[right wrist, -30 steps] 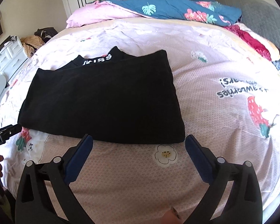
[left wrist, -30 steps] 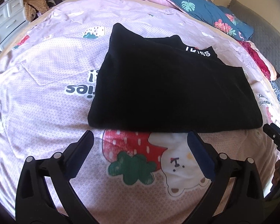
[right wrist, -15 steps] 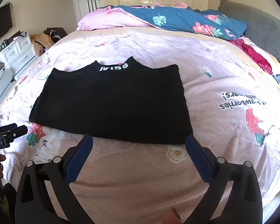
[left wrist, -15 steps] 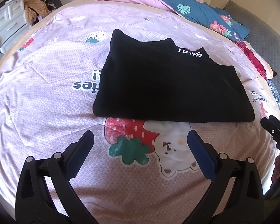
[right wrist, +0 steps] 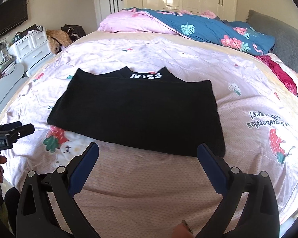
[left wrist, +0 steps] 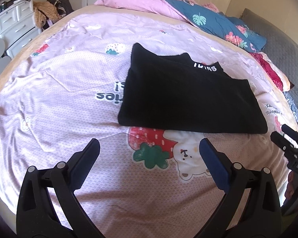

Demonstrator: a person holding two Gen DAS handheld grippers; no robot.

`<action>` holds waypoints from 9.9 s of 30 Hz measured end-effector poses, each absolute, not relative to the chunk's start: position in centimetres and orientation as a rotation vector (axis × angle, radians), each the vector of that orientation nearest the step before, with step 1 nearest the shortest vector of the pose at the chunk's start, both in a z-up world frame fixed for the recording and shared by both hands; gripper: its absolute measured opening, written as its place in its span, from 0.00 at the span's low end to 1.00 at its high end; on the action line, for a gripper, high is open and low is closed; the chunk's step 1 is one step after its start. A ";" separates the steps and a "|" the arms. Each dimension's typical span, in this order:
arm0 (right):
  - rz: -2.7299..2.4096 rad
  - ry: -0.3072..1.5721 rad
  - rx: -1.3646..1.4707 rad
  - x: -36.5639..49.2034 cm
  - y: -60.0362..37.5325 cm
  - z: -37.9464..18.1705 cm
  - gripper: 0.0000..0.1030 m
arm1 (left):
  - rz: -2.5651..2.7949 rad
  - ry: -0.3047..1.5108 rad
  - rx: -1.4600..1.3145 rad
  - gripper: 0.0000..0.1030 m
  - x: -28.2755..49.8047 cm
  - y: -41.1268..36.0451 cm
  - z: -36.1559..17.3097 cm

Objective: Fold small clothes

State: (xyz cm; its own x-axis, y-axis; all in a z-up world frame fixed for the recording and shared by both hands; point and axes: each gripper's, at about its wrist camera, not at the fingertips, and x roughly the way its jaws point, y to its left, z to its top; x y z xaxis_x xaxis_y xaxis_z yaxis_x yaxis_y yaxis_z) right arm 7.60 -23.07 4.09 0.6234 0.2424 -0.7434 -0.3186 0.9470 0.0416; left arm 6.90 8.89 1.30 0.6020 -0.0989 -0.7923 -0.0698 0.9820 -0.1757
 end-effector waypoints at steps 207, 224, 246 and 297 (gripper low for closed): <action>0.479 0.955 0.323 26.4 -36.5 -0.3 0.16 | -0.352 0.998 -0.113 0.67 22.0 -10.2 -2.1; 0.323 0.963 0.298 22.4 -38.0 -2.5 0.44 | -0.349 1.010 -0.102 0.70 21.2 -10.9 -2.4; 0.368 0.980 0.287 17.2 -37.3 -2.1 0.13 | -0.351 1.034 -0.122 0.71 19.5 -9.8 -2.9; 0.223 1.083 0.268 32.5 -34.2 -2.1 0.15 | -0.335 1.065 -0.147 0.91 20.3 -8.2 -3.7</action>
State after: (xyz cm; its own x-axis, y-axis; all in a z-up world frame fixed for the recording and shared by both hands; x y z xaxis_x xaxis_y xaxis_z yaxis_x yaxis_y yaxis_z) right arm 32.49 -34.25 -2.09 0.4515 0.3082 -0.8374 -0.0480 0.9455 0.3221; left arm 20.27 -8.22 -3.70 0.4402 -0.3392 -0.8313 0.1983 0.9398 -0.2784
